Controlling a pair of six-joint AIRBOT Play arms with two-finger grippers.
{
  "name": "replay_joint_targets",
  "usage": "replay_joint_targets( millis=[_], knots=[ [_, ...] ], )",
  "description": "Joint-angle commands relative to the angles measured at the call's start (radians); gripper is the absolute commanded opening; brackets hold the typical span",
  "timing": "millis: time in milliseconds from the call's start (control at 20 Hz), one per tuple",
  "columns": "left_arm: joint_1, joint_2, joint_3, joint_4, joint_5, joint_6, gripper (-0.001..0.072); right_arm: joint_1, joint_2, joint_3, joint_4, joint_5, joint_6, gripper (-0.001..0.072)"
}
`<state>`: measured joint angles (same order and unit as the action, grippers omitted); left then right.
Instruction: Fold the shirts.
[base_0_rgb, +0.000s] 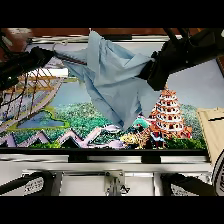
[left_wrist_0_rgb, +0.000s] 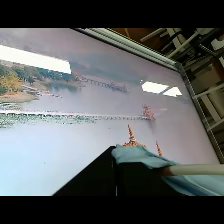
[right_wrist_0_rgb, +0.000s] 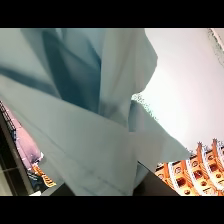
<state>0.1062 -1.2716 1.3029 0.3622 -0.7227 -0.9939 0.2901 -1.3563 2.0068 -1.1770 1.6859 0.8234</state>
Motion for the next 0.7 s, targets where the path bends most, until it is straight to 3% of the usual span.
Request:
replay_joint_targets(
  millis=[0, 250, 500, 650],
  knots=[
    [-0.001, 0.002, 0.030, -0.007, -0.045, 0.008, 0.0054, 0.000, -0.010, 0.000, -0.032, -0.006, 0.003, 0.0068],
    [0.000, 0.005, 0.030, 0.005, -0.117, 0.044, 0.0054, 0.000, -0.010, 0.000, -0.119, -0.010, 0.004, 0.0068],
    [0.025, 0.007, 0.030, 0.278, -0.251, 0.010, 0.0053, 0.000, -0.010, 0.000, -0.190, -0.046, 0.011, 0.0067],
    [0.037, 0.018, 0.040, 0.286, -0.246, 0.014, 0.0053, 0.000, -0.010, 0.000, -0.217, -0.049, -0.002, 0.0067]
  ],
)
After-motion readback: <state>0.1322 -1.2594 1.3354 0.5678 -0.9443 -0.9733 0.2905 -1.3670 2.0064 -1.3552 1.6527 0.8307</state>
